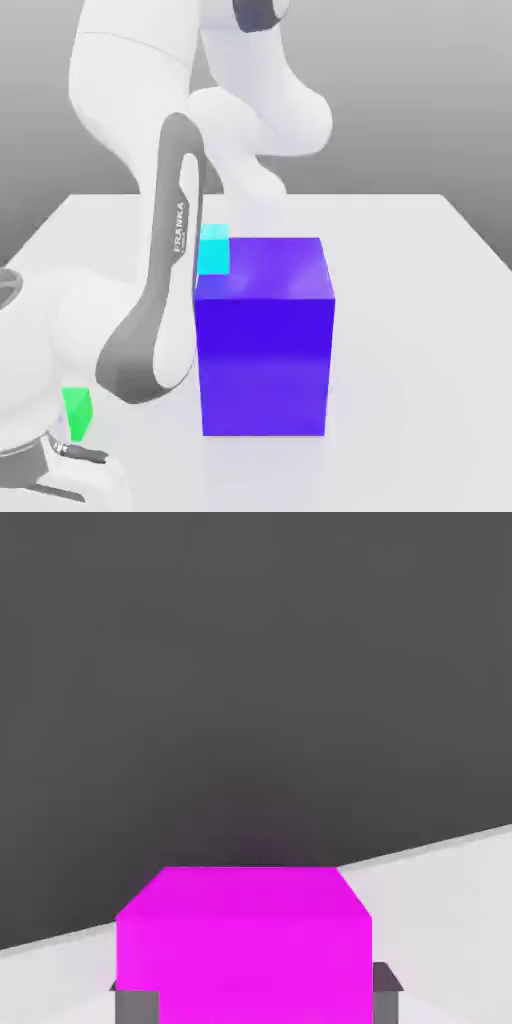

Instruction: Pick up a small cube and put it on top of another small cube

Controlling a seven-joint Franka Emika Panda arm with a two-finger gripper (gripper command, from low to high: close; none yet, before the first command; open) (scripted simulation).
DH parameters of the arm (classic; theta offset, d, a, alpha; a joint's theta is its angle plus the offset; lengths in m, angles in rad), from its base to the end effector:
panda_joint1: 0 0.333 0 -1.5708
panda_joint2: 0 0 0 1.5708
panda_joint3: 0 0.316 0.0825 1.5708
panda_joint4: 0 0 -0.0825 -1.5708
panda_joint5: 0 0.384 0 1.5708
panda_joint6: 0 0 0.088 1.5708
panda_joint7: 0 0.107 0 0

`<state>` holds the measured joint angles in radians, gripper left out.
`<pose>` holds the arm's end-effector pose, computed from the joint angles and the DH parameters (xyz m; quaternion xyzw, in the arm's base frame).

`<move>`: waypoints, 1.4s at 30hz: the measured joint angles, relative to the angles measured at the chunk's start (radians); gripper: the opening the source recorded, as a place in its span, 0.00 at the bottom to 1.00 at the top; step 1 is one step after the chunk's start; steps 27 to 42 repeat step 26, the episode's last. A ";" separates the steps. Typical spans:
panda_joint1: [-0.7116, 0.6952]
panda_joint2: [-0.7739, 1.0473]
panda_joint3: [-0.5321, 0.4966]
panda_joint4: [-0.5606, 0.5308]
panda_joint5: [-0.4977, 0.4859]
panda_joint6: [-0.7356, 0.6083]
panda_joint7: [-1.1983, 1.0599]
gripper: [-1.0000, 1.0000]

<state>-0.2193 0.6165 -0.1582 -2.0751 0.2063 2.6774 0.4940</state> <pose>0.5351 -0.2211 0.1296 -0.8709 0.4915 -0.0001 0.0003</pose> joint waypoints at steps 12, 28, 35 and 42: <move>0.032 -0.352 -0.151 -0.272 -0.059 -0.082 0.200 0.00; -0.046 -0.380 -0.156 -0.498 0.007 0.113 0.311 1.00; -0.046 -0.380 -0.156 -0.498 0.007 0.113 0.311 1.00; -0.046 -0.380 -0.156 -0.498 0.007 0.113 0.311 1.00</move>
